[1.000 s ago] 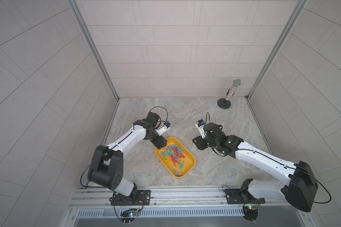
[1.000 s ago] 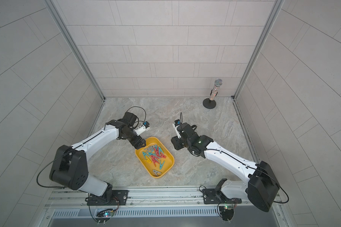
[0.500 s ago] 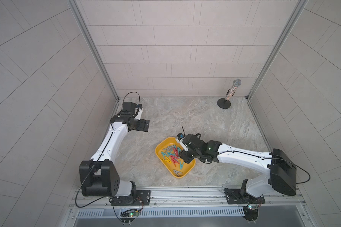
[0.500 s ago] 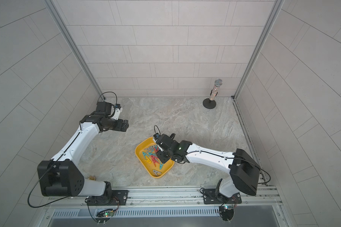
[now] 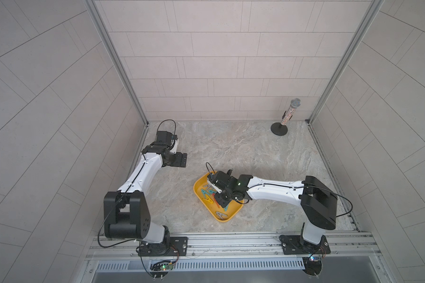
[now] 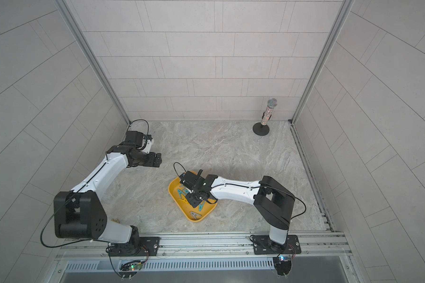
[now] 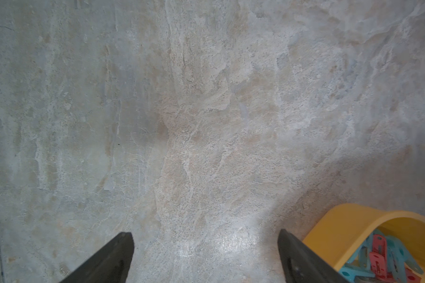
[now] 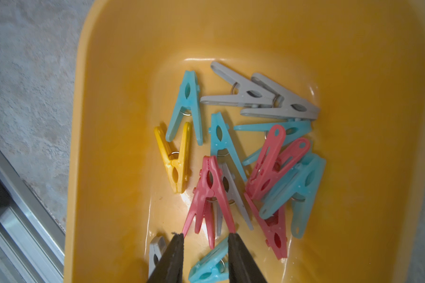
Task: Take the clothespins out of the storage box
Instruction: Pick up the clothespin from the storage box.
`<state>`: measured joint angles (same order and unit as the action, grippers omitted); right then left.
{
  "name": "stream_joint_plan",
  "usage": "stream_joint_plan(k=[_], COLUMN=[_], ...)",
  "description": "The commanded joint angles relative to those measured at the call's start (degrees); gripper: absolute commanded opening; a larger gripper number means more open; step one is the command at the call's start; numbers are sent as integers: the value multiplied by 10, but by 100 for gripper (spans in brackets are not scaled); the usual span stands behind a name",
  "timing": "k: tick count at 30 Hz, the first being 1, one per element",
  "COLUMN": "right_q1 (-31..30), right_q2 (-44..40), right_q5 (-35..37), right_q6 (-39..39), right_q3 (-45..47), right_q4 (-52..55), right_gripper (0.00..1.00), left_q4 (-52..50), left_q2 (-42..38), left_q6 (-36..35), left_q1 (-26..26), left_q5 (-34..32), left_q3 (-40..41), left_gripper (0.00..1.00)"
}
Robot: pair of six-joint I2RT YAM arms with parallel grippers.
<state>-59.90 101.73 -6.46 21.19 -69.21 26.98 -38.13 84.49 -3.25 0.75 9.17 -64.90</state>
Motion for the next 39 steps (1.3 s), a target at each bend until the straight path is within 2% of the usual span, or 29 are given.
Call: stream_joint_plan(k=[1, 7, 22, 25, 27, 35, 39], right_q1=[-2, -2, -2, -2, -2, -3, -3], right_q2=[10, 25, 61, 65, 60, -8, -43], right_q5=[5, -4, -16, -17, -21, -24, -26], right_q6=[1, -1, -7, -9, -11, -22, -24], right_q3=[-12, -19, -37, -38, -35, -2, 7], right_q4=[23, 18, 16, 16, 10, -15, -19], right_gripper=[32, 32, 30, 23, 23, 2, 0], left_q4=[1, 5, 3, 4, 3, 7, 7], left_q2=[0, 7, 15, 17, 16, 16, 18], left_q6=[6, 9, 9, 9, 9, 9, 10], left_q1=[-2, -2, -1, -2, -2, -1, -2], left_q5=[-15, -37, -39, -42, -44, -58, -64], left_q3=[0, 0, -2, -3, -2, -1, -2], left_gripper=[100, 100, 100, 100, 100, 100, 100])
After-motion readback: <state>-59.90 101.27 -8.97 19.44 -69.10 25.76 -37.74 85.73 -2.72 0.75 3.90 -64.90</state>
